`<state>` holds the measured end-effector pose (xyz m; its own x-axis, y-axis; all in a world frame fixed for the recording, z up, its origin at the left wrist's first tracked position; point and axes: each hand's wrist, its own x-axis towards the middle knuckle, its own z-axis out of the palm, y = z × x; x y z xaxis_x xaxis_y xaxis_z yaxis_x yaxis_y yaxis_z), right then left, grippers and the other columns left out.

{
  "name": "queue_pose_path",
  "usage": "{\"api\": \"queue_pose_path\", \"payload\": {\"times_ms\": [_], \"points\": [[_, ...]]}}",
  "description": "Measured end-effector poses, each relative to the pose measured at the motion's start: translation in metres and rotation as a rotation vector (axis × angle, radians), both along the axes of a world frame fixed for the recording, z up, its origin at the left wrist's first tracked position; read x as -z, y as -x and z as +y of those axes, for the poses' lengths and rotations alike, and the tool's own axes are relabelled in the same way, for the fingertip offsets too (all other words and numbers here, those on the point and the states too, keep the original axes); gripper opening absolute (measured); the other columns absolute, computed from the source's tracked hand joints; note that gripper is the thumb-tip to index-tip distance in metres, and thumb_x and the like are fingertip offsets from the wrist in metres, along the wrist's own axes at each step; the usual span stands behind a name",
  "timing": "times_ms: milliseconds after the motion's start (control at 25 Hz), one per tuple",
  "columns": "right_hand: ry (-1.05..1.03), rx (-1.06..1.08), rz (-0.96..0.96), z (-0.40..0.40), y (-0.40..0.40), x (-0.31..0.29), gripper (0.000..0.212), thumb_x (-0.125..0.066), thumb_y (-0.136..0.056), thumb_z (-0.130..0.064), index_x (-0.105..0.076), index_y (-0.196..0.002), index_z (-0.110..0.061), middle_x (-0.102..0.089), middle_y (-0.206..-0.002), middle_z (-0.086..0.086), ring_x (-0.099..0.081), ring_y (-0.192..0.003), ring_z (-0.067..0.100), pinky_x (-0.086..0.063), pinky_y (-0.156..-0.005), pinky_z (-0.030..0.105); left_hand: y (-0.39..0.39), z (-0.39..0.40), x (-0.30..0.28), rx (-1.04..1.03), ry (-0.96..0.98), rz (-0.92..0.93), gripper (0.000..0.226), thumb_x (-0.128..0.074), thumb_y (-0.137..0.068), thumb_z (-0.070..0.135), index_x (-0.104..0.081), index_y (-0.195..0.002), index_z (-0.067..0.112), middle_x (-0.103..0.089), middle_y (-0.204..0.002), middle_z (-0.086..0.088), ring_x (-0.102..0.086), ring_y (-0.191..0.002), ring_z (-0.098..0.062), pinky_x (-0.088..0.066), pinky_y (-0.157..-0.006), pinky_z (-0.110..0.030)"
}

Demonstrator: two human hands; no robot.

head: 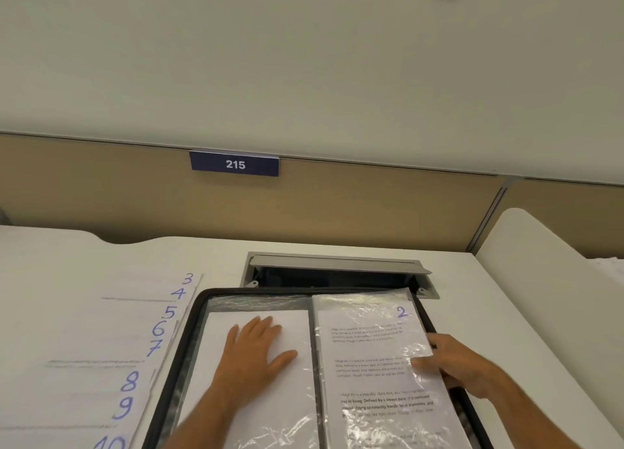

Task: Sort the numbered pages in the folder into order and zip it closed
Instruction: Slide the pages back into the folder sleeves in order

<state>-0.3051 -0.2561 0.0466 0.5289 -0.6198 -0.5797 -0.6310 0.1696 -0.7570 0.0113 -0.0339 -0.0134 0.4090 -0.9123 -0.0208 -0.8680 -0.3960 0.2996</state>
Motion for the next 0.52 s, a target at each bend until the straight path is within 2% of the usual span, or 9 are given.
{"api": "queue_pose_path", "payload": {"times_ms": [120,160,280,360,440,480,520], "points": [[0.024,0.053,0.004,0.02,0.009,-0.002,0.036,-0.073,-0.087,-0.003,-0.062,-0.121,-0.005,-0.076,-0.107,0.011,-0.074,-0.097,0.032,-0.058,-0.09,0.053,0.01,0.03,0.001,-0.024,-0.045,-0.028,0.097,-0.012,-0.079,0.092,-0.016,-0.158,0.035,0.0,-0.166,0.011,0.002,-0.154,-0.015,0.01,-0.122,-0.043],[0.031,0.088,-0.003,0.025,0.012,-0.004,0.033,-0.071,-0.088,0.0,-0.063,-0.119,-0.004,-0.077,-0.105,0.011,-0.074,-0.095,0.032,-0.057,-0.09,0.053,0.013,0.041,0.002,-0.027,-0.017,-0.064,0.097,-0.018,-0.081,0.092,-0.019,-0.158,0.034,-0.001,-0.165,0.008,-0.003,-0.155,-0.017,0.011,-0.122,-0.041],[0.054,0.192,-0.046,0.039,0.013,-0.015,0.026,-0.067,-0.089,0.006,-0.065,-0.114,0.002,-0.077,-0.099,0.017,-0.075,-0.09,0.037,-0.058,-0.088,0.055,0.014,0.069,0.011,0.006,-0.146,-0.05,0.092,-0.032,-0.081,0.092,-0.056,-0.141,0.026,-0.046,-0.152,-0.004,-0.043,-0.14,-0.026,-0.006,-0.115,-0.04],[0.08,0.259,-0.092,0.045,0.012,-0.027,0.024,-0.066,-0.088,0.008,-0.066,-0.112,0.006,-0.076,-0.096,0.022,-0.074,-0.087,0.041,-0.057,-0.087,0.058,0.004,0.074,0.032,0.006,-0.182,-0.086,0.09,-0.034,-0.081,0.091,-0.061,-0.135,0.025,-0.056,-0.143,-0.006,-0.043,-0.134,-0.025,-0.009,-0.114,-0.04],[0.088,0.306,-0.134,0.052,0.007,-0.044,0.022,-0.065,-0.089,0.009,-0.066,-0.111,0.007,-0.074,-0.095,0.026,-0.073,-0.085,0.044,-0.057,-0.086,0.06,0.004,0.08,0.021,0.052,-0.222,-0.082,0.088,-0.032,-0.082,0.09,-0.061,-0.135,0.026,-0.049,-0.147,-0.006,-0.048,-0.133,-0.025,-0.007,-0.114,-0.039],[0.093,0.32,-0.147,0.056,0.003,-0.053,0.021,-0.064,-0.089,0.009,-0.066,-0.11,0.007,-0.074,-0.095,0.026,-0.073,-0.085,0.045,-0.057,-0.084,0.059,0.006,0.081,0.005,0.065,-0.259,-0.074,0.09,-0.03,-0.082,0.09,-0.057,-0.139,0.027,-0.037,-0.153,-0.006,-0.05,-0.135,-0.026,-0.005,-0.115,-0.04],[0.1,0.331,-0.162,0.061,-0.001,-0.062,0.021,-0.064,-0.089,0.009,-0.066,-0.11,0.006,-0.074,-0.094,0.027,-0.073,-0.084,0.045,-0.058,-0.082,0.058,0.004,0.082,-0.009,0.063,-0.267,-0.04,0.092,-0.028,-0.083,0.09,-0.045,-0.149,0.028,-0.018,-0.159,-0.004,-0.04,-0.143,-0.027,-0.002,-0.117,-0.042]]}}
